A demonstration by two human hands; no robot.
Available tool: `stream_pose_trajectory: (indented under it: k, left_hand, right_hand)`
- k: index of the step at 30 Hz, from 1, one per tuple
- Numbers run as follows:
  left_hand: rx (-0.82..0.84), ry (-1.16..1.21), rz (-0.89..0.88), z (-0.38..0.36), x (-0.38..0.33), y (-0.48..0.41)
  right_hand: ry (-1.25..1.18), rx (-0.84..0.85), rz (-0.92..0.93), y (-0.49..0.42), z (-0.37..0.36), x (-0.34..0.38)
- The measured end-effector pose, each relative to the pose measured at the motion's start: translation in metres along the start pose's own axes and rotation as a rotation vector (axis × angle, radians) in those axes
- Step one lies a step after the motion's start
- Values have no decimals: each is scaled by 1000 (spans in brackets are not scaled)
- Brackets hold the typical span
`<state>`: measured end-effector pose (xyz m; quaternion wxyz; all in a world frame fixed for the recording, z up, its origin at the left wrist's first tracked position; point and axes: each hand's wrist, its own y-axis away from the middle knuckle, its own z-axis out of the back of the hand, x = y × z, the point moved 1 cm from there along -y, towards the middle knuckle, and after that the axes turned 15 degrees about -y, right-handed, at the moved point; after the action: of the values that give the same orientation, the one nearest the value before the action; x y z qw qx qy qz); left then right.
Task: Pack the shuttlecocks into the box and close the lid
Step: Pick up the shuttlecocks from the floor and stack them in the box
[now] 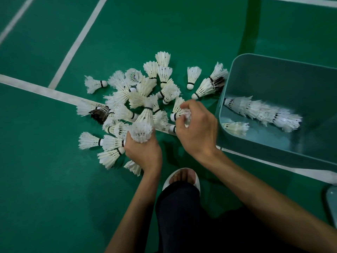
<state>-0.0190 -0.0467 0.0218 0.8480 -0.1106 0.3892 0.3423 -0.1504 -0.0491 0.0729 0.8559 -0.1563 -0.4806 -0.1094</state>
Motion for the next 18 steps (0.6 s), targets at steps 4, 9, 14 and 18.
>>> stream_pose_trajectory:
  k: [4, 9, 14, 18]
  left_hand:
    - [-56, -80, -196, 10, -25, 8]
    - [62, -263, -272, 18, -47, 15]
    - [78, -167, -436, 18, -78, 29]
    - [131, 87, -605, 12, -111, 43]
  right_hand:
    - [4, 41, 46, -9, 15, 18]
    - [87, 122, 44, -13, 33, 39]
    - [-170, -3, -53, -17, 73, 45]
    - [-425, -206, -290, -40, 138, 24]
